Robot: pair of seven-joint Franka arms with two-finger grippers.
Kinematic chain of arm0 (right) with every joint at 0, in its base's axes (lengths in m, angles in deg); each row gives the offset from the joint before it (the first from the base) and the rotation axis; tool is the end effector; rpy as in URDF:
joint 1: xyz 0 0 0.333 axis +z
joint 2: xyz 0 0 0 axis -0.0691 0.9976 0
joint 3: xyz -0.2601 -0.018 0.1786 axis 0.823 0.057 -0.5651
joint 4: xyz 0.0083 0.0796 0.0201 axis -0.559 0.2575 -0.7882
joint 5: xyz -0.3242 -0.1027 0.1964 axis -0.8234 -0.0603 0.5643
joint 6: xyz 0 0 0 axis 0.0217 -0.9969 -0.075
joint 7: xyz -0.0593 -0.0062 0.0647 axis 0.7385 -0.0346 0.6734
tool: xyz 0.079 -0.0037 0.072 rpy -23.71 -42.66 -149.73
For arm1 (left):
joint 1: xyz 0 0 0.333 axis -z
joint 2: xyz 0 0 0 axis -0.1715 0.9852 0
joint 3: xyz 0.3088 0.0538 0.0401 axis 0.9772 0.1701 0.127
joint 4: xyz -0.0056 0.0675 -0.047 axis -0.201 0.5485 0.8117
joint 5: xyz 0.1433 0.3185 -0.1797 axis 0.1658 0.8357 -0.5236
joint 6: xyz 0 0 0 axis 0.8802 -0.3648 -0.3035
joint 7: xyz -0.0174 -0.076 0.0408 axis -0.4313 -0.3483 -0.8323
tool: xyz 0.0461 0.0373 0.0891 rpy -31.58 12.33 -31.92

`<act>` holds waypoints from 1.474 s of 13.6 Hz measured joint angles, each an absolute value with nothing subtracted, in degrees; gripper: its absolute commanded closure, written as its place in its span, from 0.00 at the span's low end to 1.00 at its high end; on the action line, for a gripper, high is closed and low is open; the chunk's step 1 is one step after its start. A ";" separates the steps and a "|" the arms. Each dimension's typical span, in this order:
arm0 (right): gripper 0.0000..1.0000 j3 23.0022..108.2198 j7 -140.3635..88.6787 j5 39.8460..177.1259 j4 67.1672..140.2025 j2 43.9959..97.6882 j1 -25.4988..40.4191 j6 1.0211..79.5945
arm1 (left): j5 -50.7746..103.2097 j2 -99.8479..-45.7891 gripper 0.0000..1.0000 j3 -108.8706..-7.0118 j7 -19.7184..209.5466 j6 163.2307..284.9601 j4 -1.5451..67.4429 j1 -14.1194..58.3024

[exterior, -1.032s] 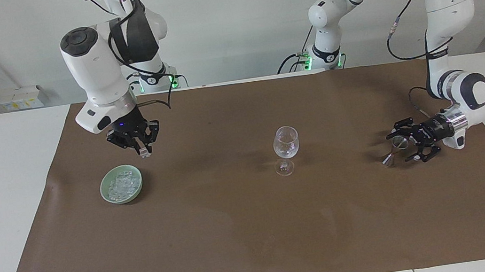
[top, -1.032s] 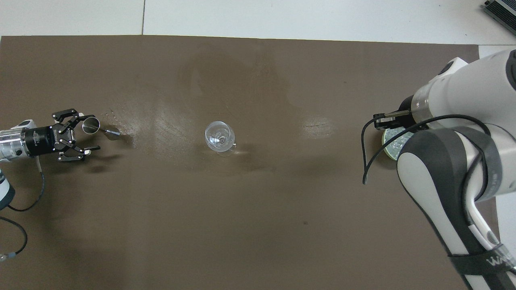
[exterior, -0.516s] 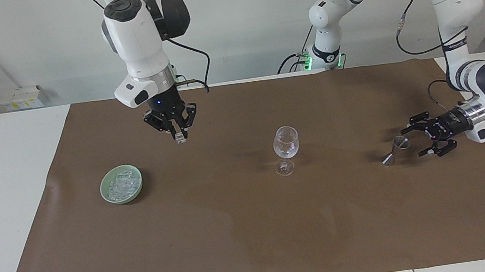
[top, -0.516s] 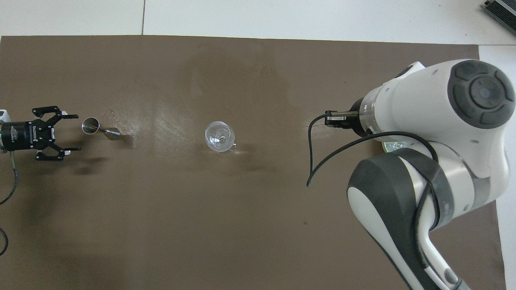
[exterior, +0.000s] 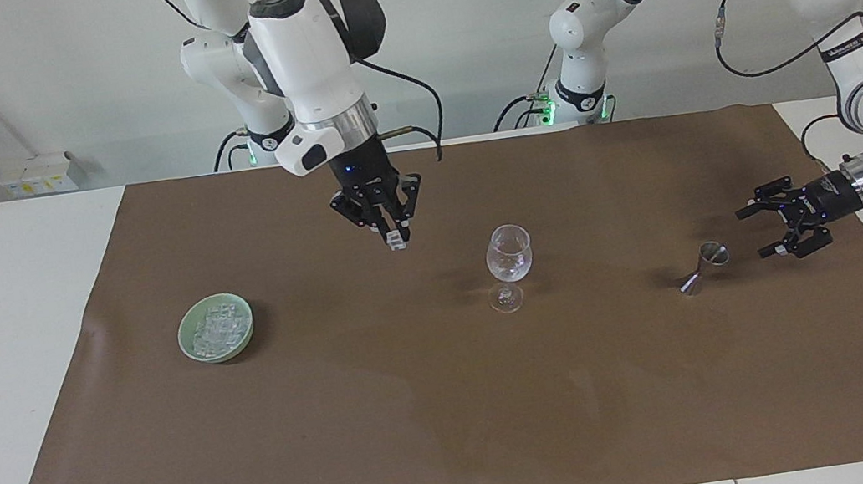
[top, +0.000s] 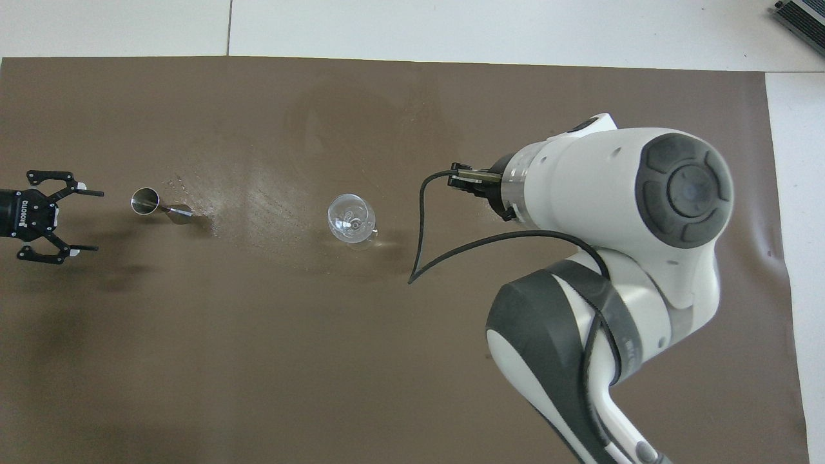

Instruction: Pour wine and add ice with both arms

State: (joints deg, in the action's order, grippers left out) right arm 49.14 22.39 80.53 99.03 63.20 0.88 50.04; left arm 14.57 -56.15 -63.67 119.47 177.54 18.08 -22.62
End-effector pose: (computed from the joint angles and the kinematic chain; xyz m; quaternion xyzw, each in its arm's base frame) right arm 0.5617 0.2917 0.5432 -0.9751 0.1161 -0.1252 0.1417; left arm 0.5915 0.2031 0.3413 0.7243 0.5531 -0.2820 0.2998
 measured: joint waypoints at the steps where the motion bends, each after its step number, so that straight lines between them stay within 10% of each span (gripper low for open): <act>1: 1.00 48.33 24.33 80.53 99.04 64.01 1.50 51.83 | 16.86 -57.17 0.00 -63.89 118.11 177.35 18.06 -22.32; 20: 1.00 46.07 40.66 73.12 94.64 74.39 10.75 60.29 | 41.74 -75.57 0.00 -64.01 85.04 184.20 18.11 -1.37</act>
State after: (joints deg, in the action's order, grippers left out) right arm 46.07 40.66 73.12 94.64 74.39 10.75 60.29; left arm 41.74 -75.57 -64.01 85.04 184.20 18.11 -1.37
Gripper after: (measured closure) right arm 0.753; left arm 0.000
